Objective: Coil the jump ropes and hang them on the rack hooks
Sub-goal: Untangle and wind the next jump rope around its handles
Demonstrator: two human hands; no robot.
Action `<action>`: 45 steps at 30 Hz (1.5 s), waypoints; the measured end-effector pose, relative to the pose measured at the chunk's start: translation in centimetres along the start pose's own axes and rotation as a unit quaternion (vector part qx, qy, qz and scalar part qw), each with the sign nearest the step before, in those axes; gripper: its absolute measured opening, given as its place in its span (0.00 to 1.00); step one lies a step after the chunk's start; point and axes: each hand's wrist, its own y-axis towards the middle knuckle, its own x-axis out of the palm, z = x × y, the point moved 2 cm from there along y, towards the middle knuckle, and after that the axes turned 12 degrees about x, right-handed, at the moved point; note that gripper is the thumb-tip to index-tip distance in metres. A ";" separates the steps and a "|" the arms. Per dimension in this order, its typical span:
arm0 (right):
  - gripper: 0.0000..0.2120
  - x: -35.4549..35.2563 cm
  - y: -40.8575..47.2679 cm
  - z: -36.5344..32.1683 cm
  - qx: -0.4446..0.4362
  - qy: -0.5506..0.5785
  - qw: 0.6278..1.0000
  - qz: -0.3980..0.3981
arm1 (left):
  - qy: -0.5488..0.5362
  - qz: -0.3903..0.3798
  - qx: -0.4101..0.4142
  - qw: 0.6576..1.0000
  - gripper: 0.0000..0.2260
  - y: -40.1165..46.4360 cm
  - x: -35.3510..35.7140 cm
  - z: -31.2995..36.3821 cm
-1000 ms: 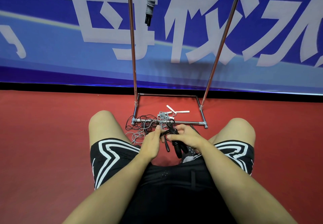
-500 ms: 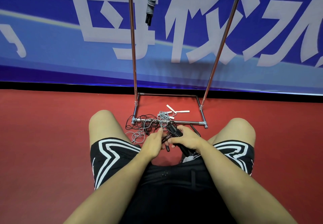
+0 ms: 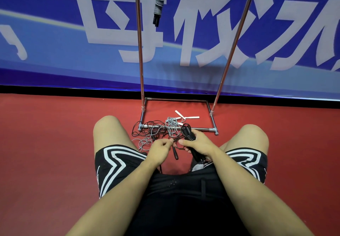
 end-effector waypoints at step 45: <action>0.16 0.7 -0.5 -0.2 0.016 -0.019 0.997 -0.079 | -0.065 -0.034 0.006 0.997 0.18 -0.4 0.2 0.7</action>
